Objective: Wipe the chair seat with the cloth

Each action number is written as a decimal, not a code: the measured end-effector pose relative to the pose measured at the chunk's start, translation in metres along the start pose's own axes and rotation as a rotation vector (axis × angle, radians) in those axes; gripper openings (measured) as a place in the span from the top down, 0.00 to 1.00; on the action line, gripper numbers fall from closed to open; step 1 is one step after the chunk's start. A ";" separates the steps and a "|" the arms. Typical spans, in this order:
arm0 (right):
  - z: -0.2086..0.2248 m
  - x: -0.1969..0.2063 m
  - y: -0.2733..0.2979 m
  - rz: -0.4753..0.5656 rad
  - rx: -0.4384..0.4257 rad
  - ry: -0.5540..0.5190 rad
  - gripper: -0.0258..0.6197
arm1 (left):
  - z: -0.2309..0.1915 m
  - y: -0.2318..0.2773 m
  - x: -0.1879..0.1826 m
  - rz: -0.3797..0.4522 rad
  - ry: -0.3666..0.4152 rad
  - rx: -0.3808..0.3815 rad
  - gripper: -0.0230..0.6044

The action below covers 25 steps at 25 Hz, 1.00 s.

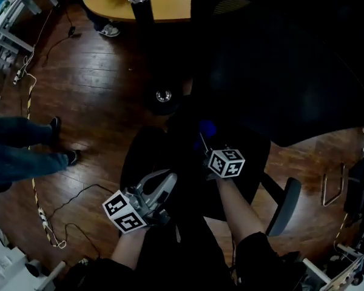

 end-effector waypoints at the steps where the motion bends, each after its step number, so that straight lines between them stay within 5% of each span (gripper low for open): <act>1: 0.001 0.003 0.027 -0.029 -0.004 -0.013 0.86 | -0.007 -0.002 -0.001 0.009 -0.002 -0.010 0.98; 8: -0.021 0.012 0.139 -0.261 0.080 -0.104 0.86 | -0.031 -0.025 -0.018 0.065 -0.026 -0.038 0.98; 13: -0.028 0.017 0.144 -0.269 0.110 -0.211 0.86 | -0.035 -0.031 -0.025 0.040 -0.042 -0.034 0.98; 25: 0.106 0.062 -0.011 -0.305 0.497 -0.082 0.86 | -0.033 -0.008 -0.021 -0.071 -0.054 0.008 0.98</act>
Point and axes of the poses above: the fingertips, and each gripper's own axes: y forward along the fingers, z to its right, x out of its underside, the point moved 10 cm from there along -y, backward along the fingers, and after that the axes turned 13 degrees about -y, right-handed, at the moved point
